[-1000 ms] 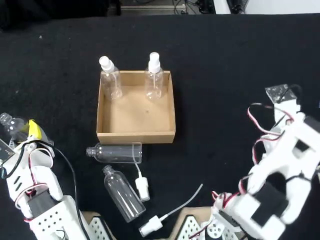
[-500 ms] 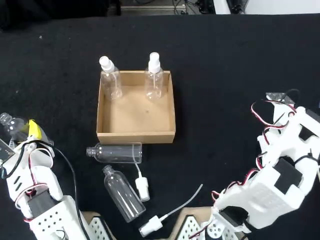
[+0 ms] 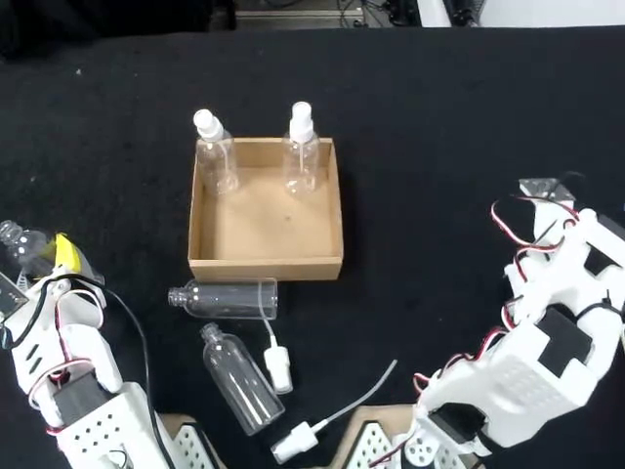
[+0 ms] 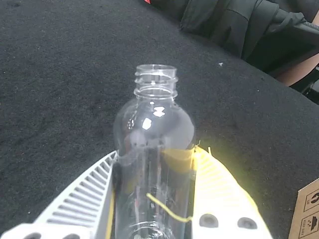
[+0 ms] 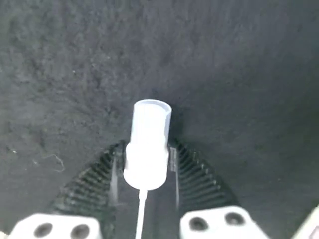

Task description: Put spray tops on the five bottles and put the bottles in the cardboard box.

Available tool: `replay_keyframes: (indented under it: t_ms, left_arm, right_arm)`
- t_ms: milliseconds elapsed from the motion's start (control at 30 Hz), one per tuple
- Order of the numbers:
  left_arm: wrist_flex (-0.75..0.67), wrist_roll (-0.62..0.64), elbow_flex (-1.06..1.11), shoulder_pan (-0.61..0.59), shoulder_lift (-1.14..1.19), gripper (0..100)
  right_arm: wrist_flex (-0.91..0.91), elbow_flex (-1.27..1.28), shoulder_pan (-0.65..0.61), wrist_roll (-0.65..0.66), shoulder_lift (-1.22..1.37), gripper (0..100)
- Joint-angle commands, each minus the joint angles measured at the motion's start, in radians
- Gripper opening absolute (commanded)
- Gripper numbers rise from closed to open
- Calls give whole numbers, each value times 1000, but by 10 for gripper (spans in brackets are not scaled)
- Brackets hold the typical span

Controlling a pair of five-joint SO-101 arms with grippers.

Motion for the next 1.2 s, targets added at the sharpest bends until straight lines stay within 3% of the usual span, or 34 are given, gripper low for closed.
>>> replay_keyframes:
  t_ms: [0, 67, 267, 567, 633, 733, 800, 1000, 1167]
  left_arm:
    - [-23, -2, 24, 12, -18, 30]
    - [-23, -2, 24, 12, -18, 30]
    - [-23, -2, 24, 12, -18, 30]
    - [-23, -2, 24, 12, -18, 30]
    - [-23, -2, 24, 12, -18, 30]
    - [-23, -2, 24, 12, -18, 30]
    - [-23, -2, 24, 16, -18, 30]
    - [-23, -3, 24, 147, -18, 30]
    - [-23, -3, 24, 228, -18, 30]
  right_arm:
    - [-17, -81, -12, 91, -10, 26]
    - [-17, -68, -12, 95, -8, 32]
    - [-25, -5, -11, 97, -8, 172]
    - [-26, 22, -11, 98, 25, 172]
    - [-28, 15, -11, 98, 41, 150]
    - [-63, 15, -11, 92, 33, 26]
    - [-55, 13, -11, 89, -4, 22]
    - [74, -5, -72, -34, -292, 11]
    - [180, -5, -222, -253, -553, 11]
